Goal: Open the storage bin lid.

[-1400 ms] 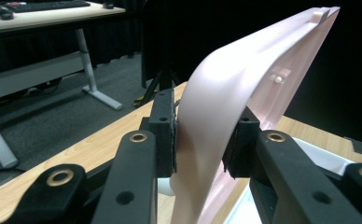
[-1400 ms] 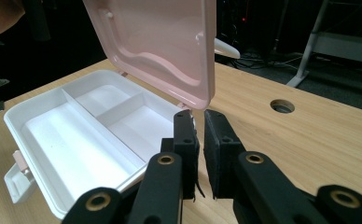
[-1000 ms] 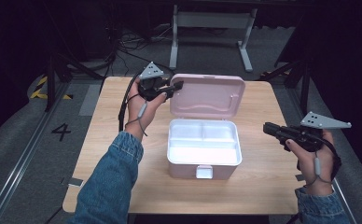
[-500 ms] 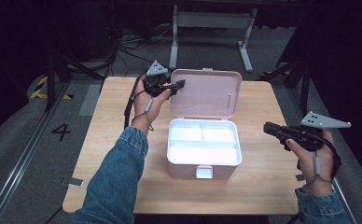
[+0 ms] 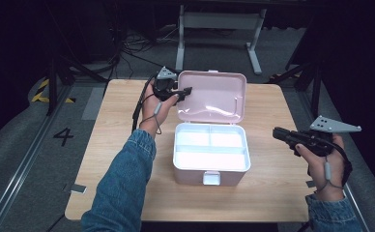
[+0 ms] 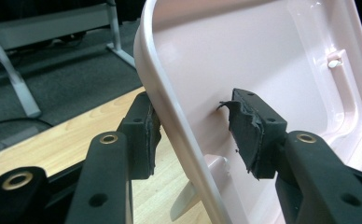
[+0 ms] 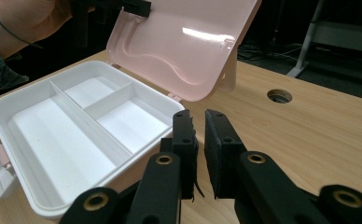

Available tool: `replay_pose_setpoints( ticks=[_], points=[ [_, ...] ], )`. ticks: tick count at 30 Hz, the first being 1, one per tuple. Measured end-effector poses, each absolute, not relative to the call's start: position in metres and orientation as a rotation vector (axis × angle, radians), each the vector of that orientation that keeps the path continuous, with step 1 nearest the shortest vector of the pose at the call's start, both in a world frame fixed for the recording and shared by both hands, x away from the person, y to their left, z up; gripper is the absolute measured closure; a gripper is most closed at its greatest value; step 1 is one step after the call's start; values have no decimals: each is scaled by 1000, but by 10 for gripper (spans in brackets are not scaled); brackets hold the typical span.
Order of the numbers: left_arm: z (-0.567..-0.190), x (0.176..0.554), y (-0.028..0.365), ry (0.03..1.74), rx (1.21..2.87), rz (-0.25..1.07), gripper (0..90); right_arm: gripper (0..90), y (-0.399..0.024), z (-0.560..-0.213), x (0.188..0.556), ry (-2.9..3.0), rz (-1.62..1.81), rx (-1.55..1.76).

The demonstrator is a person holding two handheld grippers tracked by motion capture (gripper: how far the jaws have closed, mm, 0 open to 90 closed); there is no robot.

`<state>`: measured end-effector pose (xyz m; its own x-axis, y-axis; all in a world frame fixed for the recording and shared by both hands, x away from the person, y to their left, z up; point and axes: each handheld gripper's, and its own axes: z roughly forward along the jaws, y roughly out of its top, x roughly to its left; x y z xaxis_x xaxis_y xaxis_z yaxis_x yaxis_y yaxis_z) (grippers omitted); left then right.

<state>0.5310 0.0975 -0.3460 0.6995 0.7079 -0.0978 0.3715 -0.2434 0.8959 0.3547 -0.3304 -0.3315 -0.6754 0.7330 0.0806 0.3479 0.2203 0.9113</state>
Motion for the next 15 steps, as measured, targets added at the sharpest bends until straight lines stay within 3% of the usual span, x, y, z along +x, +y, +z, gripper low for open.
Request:
replay_pose_setpoints(
  ticks=[15],
  points=[
    [-369,540,99,916,1853,320,516,827,-330,-337,358,2146,1425,1024]
  ],
)
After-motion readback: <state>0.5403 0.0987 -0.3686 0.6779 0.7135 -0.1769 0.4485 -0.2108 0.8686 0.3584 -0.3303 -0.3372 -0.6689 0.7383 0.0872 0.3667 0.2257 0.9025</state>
